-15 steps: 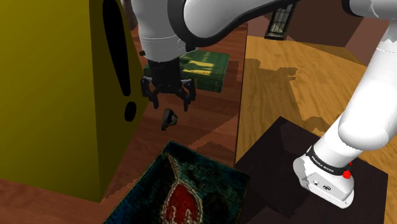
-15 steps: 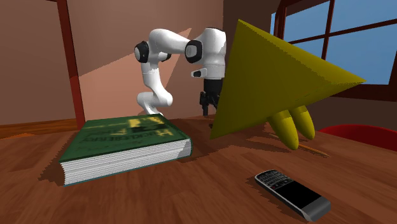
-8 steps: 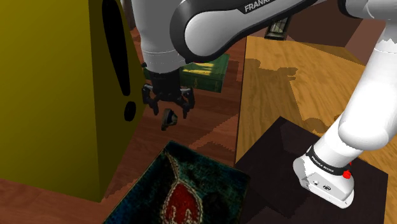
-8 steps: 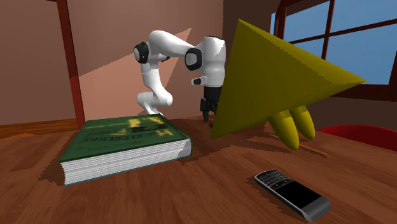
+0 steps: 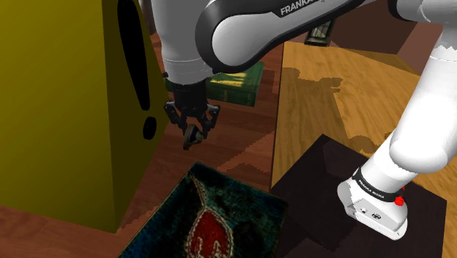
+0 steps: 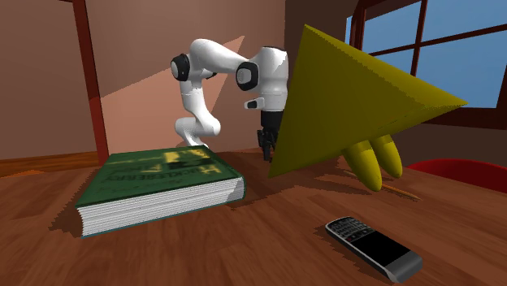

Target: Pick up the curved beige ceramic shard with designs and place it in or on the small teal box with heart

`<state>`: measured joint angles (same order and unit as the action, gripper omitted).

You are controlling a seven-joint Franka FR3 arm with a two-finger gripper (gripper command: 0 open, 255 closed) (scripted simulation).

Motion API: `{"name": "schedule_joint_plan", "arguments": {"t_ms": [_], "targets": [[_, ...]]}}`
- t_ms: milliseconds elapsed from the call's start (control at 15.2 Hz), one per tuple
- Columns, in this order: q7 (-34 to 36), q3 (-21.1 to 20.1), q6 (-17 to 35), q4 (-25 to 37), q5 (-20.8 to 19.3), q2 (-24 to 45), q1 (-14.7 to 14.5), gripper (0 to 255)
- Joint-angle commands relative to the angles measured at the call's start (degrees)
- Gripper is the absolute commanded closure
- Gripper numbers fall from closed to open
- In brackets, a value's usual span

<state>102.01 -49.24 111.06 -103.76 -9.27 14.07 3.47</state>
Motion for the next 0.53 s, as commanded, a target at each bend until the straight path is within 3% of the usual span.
{"name": "schedule_joint_plan", "arguments": {"t_ms": [0, 462], "targets": [[0.0, 0.02, -0.35, -0.18, 0.02, 0.09, 0.0, 255], [0.01, 0.01, -0.37, -0.16, 0.01, 0.11, -0.02, 255]]}}
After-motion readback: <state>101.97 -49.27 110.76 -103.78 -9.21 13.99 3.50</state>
